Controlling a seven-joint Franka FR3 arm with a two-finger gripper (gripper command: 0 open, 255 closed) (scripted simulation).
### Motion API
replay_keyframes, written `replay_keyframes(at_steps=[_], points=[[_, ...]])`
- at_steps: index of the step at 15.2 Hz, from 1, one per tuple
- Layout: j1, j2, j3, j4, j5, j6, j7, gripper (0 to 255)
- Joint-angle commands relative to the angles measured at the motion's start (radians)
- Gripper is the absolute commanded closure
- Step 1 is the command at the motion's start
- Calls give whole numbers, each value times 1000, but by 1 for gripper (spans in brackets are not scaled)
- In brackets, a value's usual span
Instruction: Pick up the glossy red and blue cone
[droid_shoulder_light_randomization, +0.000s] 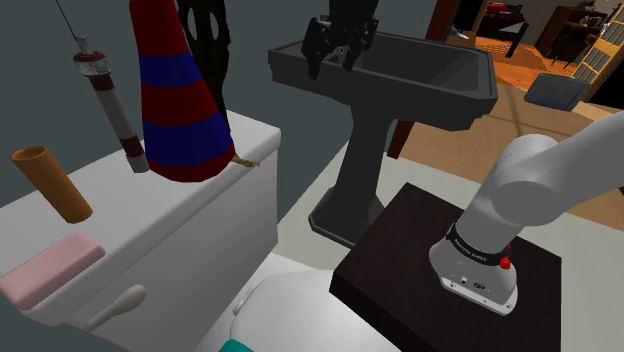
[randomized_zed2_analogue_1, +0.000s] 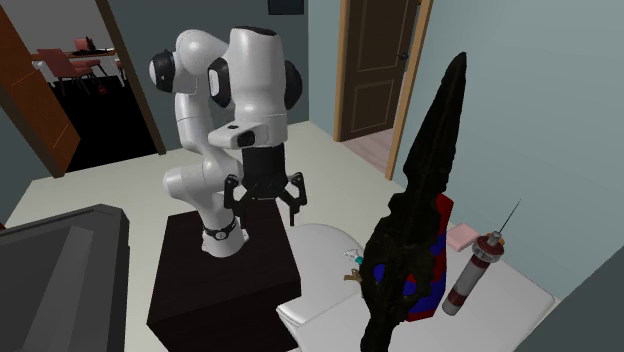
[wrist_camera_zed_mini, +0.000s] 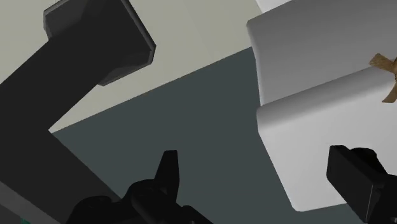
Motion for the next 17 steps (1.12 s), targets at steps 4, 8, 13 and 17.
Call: replay_keyframes(at_steps=[4,8,13,17], points=[[-32,84,128,110,-56,85,142,0],[-77,153,236,205,-135,136,259,0],[-157,255,398,349,-279,165,421,0],[-242,365,567,489,-452,147,568,0]])
